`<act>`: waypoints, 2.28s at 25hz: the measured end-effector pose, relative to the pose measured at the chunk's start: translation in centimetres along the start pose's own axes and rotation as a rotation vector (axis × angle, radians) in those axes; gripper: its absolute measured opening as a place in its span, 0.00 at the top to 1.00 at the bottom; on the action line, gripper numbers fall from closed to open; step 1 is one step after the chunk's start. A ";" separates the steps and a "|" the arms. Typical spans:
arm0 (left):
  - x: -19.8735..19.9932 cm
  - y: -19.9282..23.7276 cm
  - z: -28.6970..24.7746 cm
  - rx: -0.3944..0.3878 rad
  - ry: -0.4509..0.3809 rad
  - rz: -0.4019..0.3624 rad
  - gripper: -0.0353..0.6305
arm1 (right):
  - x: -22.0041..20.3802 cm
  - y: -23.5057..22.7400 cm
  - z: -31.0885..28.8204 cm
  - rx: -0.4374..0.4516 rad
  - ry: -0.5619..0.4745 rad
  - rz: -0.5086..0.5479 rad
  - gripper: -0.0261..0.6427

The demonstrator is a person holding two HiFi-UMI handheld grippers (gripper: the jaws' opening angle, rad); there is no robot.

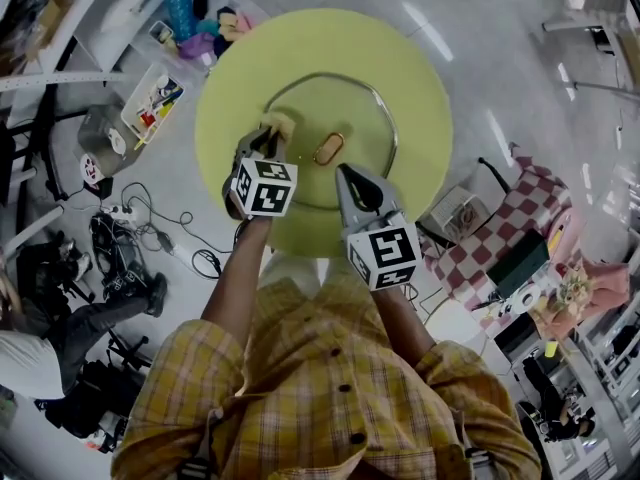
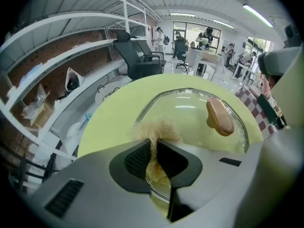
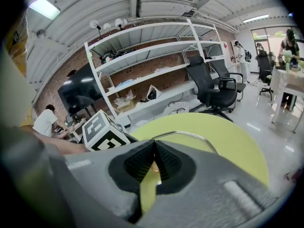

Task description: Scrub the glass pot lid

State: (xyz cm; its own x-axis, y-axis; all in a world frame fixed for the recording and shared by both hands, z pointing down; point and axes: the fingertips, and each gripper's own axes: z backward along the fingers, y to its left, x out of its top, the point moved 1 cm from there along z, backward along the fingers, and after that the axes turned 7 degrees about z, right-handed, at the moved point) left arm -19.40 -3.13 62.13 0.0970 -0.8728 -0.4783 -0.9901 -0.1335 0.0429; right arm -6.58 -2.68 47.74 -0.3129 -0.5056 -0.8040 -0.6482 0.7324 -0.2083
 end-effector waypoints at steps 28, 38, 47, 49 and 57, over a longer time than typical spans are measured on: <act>2.8 -0.6 -1.3 0.009 0.005 0.069 0.88 | -0.5 -2.2 0.5 -0.017 -0.005 -0.026 0.96; 3.8 -1.6 -1.5 0.001 0.004 0.094 0.88 | -0.4 -3.3 1.2 -0.031 -0.016 -0.036 0.97; 4.4 -2.2 -1.7 -0.008 0.012 0.159 0.88 | -0.8 -3.7 1.7 -0.028 -0.019 -0.040 0.97; 4.7 -2.2 -1.6 -0.009 0.004 0.163 0.88 | -0.8 -3.8 1.8 -0.030 -0.021 -0.044 0.96; 5.1 -2.7 -1.8 -0.012 0.014 0.163 0.88 | -0.5 -4.2 1.9 -0.030 -0.031 -0.050 0.96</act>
State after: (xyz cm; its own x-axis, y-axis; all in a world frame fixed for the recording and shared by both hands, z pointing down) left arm -16.07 -8.02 61.13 -0.0631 -0.8896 -0.4523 -0.9916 0.0048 0.1289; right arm -2.38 -4.57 47.97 -0.2581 -0.5262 -0.8102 -0.6834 0.6922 -0.2319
